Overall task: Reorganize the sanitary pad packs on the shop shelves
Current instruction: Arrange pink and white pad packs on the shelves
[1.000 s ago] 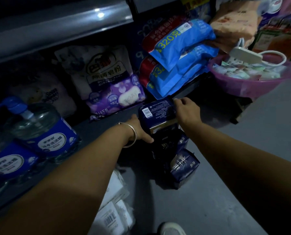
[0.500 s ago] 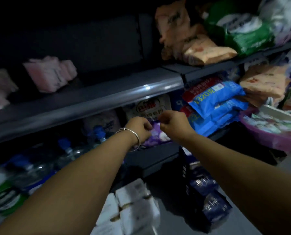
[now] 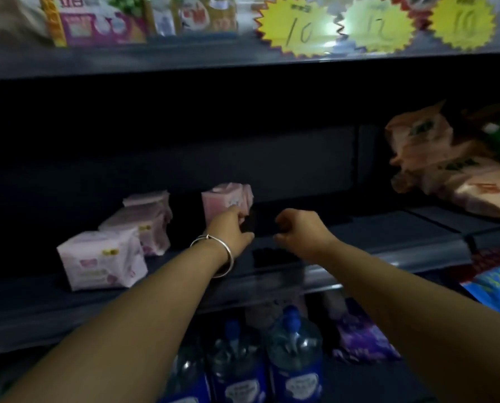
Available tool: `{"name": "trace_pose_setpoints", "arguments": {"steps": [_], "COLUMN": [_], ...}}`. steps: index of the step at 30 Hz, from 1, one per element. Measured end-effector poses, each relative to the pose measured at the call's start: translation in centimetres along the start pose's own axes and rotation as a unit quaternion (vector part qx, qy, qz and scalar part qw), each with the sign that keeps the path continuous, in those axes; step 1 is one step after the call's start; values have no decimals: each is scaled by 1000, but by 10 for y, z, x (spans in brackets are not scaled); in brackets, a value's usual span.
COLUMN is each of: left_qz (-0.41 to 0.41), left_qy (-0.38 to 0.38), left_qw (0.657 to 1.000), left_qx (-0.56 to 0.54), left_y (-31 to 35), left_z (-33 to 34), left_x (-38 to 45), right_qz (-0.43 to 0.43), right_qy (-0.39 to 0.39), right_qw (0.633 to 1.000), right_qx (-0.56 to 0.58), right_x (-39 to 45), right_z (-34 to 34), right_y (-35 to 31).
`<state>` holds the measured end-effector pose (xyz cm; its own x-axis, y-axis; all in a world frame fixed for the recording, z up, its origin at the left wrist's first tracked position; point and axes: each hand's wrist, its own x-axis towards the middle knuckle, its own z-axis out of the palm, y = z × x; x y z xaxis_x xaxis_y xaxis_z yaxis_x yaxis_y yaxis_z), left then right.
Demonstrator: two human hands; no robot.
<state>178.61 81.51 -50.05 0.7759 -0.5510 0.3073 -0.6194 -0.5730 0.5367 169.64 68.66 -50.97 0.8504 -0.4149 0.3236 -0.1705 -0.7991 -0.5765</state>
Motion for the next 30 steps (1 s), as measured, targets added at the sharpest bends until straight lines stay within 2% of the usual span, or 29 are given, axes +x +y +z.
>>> {"name": "trace_pose_setpoints", "arguments": {"steps": [4, 10, 15, 17, 20, 23, 26, 30], "left_qz": [-44, -185, -161, -155, -189, -206, -190, -186], "left_qy": [70, 109, 164, 167, 193, 211, 206, 194], "left_qw": [996, 977, 964, 964, 957, 949, 953, 956], "left_qx": [38, 4, -134, -136, -104, -109, -113, -115], "left_y": [-23, -51, -74, -87, -102, -112, -119, -122], "left_z": [-7, 13, 38, 35, 27, 23, 22, 25], "left_x": [42, 106, 137, 144, 145, 146, 149, 155], "right_qz": [7, -7, 11, 18, 40, 31, 34, 26], "right_qy": [-36, -83, -81, -83, -81, -68, -42, -67], "right_qw": [999, 994, 995, 995, 995, 993, 996, 995], "right_qx": [-23, -70, -55, -49, -47, -89, -76, -71], "right_x": [54, 120, 158, 171, 190, 207, 224, 241], "right_z": [17, 37, 57, 65, 76, 89, 99, 104], "right_y": [-4, -3, 10, 14, 14, 11, 10, 9]}}
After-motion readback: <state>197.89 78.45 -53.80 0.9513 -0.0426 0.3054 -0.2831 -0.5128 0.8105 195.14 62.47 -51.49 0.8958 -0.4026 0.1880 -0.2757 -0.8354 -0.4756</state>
